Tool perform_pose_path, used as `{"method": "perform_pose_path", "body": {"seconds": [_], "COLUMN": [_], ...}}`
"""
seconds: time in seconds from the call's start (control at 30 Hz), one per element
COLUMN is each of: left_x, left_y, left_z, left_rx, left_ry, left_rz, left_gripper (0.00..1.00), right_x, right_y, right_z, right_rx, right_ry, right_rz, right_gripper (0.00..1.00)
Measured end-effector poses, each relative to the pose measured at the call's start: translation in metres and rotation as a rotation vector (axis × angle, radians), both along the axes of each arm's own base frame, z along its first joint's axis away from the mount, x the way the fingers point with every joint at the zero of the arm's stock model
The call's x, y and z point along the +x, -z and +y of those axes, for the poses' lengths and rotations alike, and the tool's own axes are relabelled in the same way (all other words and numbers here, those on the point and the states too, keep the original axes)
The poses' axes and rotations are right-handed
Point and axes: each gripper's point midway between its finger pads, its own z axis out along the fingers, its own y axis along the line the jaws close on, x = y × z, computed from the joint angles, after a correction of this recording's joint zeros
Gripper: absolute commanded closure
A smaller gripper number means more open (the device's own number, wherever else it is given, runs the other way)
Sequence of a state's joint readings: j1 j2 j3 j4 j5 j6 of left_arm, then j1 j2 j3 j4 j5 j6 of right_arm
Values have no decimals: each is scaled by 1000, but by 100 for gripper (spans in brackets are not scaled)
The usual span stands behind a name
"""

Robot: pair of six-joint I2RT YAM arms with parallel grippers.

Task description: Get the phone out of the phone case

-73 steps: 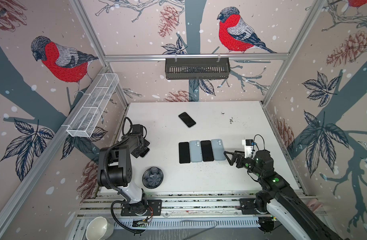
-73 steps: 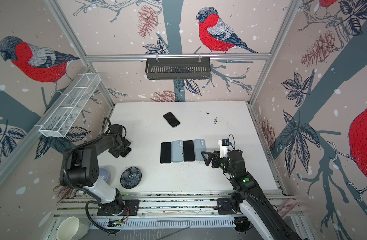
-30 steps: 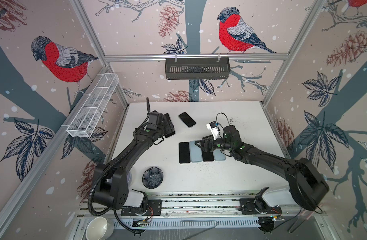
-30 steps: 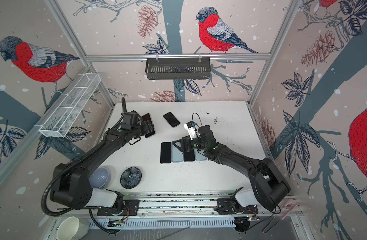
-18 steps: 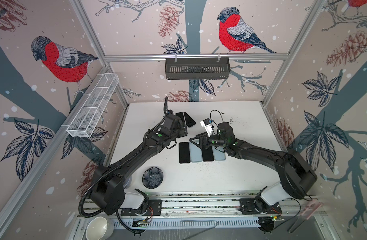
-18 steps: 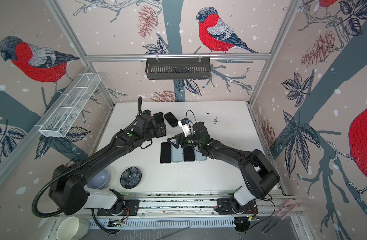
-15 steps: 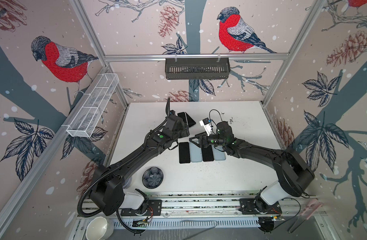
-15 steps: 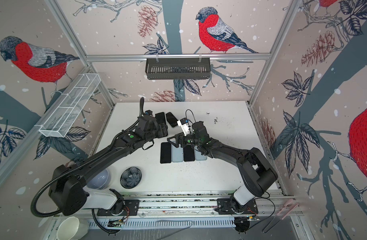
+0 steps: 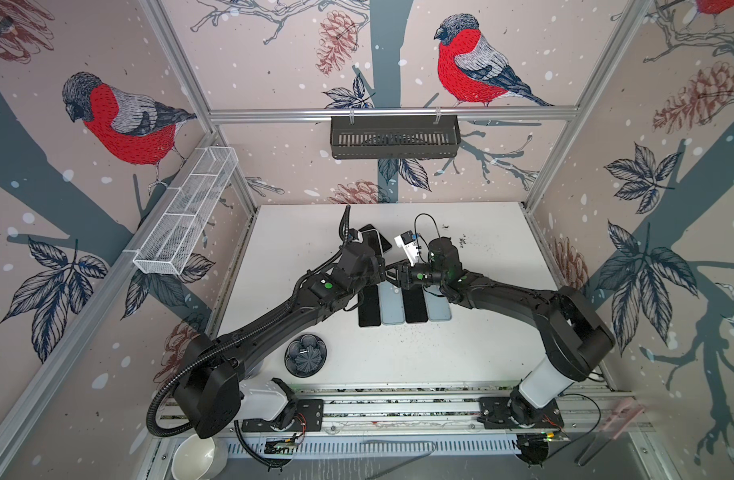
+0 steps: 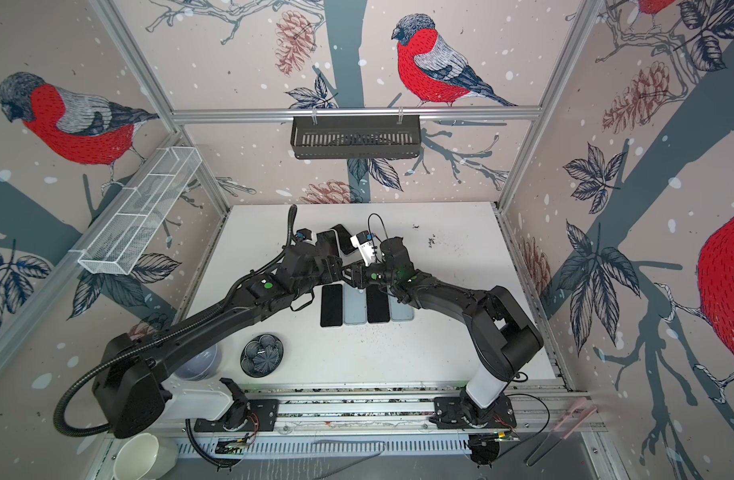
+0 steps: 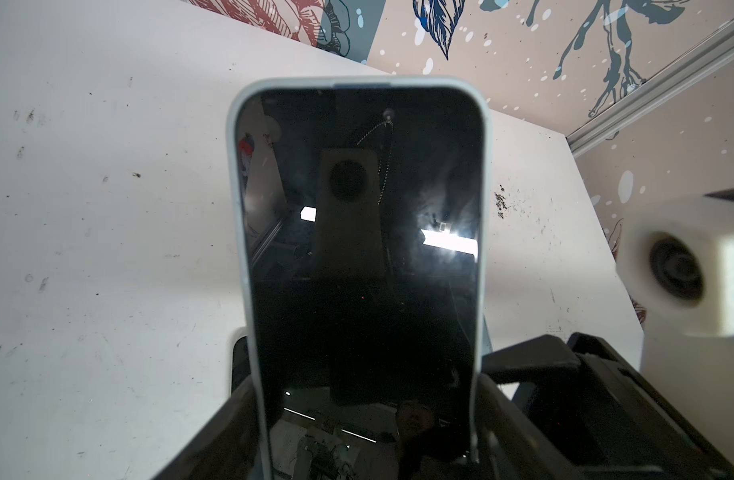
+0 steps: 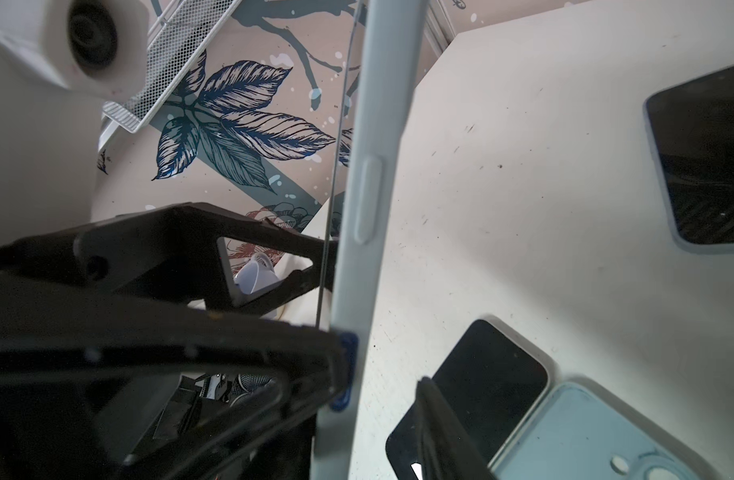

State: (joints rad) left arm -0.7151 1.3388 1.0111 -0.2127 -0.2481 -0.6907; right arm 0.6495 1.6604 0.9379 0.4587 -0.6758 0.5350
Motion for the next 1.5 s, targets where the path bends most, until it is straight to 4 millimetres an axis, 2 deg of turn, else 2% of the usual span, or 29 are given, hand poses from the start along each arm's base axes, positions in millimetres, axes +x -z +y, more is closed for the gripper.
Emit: {"method": "perform_pose_path", "body": {"seconds": [0.2,0.3,0.57,0.73,0.93,1.07,1.17,1.33,1.5], "left_x": [-1,-1,-4,-7,-5,1,1,-1,-9], "left_y": [-1,-3,-5,-31,-66,-67,-65,-72,-102], "left_z": [-3,-4,-4,-6,7,16,11,8,1], "left_rx": [1,-5,-24,-35,-6,13,28,30,18], "left_ry": [-1,-2,15,69,154,282,424,604,772], "left_rz": [-18,-31,-75,-184,-313,-336,-335,-351,-422], "left_gripper": [49,46,15,1,1,2,3,3,4], "right_x": [-3,-5,-8,-2,20,33,30,16,8], "right_y": [-2,-5,-8,2,3,-3,-7,-7,-15], "right_z": [4,5,1,-20,-65,-92,-98,-101,-105], "right_rx": [15,27,18,-23,-56,-71,-88,-115,-114], "right_ry": [-24,-39,-48,-10,84,137,115,29,-60], "right_rz": [18,23,14,12,-30,-99,-190,-346,-507], "right_gripper": [92,98,100,100,100,100,100,100,100]}}
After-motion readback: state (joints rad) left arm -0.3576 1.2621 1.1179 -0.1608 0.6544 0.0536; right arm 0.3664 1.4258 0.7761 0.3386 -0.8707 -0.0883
